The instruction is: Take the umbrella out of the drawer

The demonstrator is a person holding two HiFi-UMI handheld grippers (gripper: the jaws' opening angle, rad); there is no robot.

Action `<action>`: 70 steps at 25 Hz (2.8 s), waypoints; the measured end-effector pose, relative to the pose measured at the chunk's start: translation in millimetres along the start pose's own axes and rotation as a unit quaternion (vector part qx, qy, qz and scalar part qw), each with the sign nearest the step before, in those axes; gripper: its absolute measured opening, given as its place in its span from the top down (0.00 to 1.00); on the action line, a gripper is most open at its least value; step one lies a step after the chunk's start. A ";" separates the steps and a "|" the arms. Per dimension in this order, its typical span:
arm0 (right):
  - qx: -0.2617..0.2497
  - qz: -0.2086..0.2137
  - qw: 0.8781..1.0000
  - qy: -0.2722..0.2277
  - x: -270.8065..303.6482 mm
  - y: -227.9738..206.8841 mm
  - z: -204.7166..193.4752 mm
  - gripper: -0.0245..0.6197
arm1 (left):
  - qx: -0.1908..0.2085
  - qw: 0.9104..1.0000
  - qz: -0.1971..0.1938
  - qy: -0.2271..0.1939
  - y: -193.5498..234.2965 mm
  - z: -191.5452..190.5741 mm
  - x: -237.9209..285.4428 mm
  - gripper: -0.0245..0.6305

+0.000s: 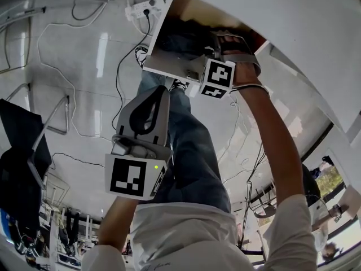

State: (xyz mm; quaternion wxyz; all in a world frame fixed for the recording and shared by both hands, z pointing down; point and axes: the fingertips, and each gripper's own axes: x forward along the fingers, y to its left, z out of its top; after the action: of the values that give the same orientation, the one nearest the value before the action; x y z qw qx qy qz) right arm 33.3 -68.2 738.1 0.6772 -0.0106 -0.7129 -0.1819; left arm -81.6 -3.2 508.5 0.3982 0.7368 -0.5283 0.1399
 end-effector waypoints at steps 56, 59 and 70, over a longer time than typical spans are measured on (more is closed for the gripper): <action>0.026 0.041 0.998 0.037 34.2 9.5 6.9 0.56 | -0.024 1.000 0.015 -0.009 25.9 8.9 -4.2 0.94; 0.027 0.041 0.998 0.035 31.5 10.2 7.5 0.56 | -0.024 1.000 0.016 -0.008 24.7 8.0 -4.7 0.94; 0.023 0.041 0.999 0.023 16.6 10.4 9.9 0.56 | -0.020 1.000 0.014 -0.010 15.5 9.9 -4.8 0.94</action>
State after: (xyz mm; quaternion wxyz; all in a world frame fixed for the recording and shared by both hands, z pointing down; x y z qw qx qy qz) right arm 25.2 -59.7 756.5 0.7002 -0.0199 -0.7002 -0.1379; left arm -99.5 -9.2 506.0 0.4058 0.7224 -0.5453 0.1271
